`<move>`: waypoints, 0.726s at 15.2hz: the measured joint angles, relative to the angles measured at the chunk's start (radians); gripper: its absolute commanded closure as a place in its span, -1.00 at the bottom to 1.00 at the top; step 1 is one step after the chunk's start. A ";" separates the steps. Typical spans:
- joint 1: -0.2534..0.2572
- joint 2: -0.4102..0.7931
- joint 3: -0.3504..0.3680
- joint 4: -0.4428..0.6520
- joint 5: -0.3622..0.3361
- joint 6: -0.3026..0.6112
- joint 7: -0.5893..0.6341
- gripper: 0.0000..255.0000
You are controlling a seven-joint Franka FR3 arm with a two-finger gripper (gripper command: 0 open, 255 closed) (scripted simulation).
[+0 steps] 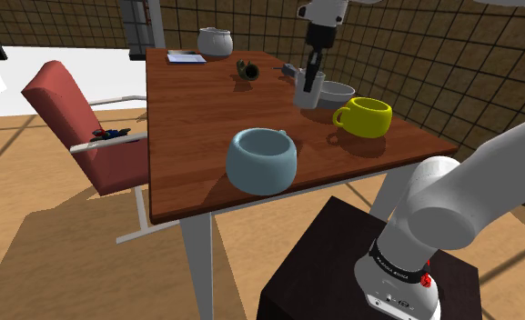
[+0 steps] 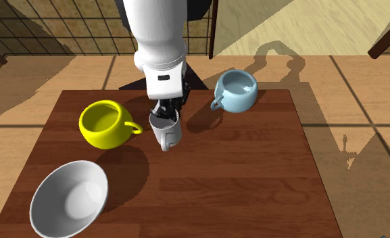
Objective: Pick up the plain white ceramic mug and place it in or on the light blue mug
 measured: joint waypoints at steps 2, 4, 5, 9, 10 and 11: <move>0.001 0.006 0.002 0.031 0.002 -0.025 -0.001 1.00; 0.003 0.013 0.003 0.059 0.005 -0.046 -0.001 1.00; 0.004 0.017 0.003 0.076 0.006 -0.060 -0.003 1.00; 0.006 0.030 0.006 0.142 0.010 -0.113 -0.005 1.00; 0.007 0.034 0.006 0.162 0.011 -0.129 -0.006 1.00; 0.007 0.037 0.007 0.179 0.012 -0.143 -0.008 1.00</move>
